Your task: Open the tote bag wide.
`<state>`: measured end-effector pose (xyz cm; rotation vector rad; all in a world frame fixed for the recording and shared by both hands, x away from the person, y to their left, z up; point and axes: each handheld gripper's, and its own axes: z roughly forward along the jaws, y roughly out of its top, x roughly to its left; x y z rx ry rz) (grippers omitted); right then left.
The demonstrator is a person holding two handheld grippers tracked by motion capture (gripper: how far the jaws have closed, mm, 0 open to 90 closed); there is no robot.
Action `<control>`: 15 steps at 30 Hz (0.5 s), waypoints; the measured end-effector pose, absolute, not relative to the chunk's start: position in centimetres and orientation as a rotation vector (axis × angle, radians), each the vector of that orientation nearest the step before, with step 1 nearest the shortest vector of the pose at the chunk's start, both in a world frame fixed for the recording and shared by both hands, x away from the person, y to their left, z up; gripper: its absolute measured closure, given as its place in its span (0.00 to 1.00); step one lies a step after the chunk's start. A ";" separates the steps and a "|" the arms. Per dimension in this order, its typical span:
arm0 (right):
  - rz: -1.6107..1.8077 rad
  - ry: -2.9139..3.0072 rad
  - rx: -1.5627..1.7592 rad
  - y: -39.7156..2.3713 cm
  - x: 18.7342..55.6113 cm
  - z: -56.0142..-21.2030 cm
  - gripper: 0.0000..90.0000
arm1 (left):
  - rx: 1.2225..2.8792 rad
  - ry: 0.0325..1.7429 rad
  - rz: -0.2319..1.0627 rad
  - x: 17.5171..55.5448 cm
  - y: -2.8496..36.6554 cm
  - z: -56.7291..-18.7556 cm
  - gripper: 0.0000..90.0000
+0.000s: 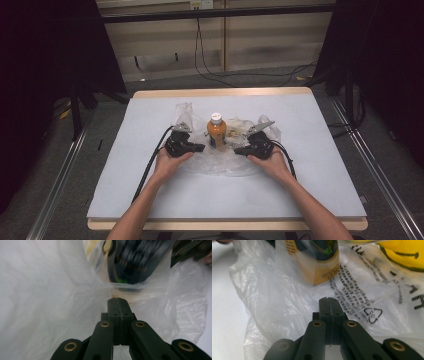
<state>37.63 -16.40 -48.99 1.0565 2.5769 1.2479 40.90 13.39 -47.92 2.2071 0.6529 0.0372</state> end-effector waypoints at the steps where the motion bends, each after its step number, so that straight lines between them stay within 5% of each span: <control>1: 1.248 2.577 1.057 -16.4 37.6 -49.0 1.00 | 2.207 0.653 0.037 40.9 13.4 -47.9 1.00; 15: 1.143 2.564 1.073 -18.5 36.0 -48.4 1.00 | 2.305 0.643 0.059 38.8 16.9 -47.8 1.00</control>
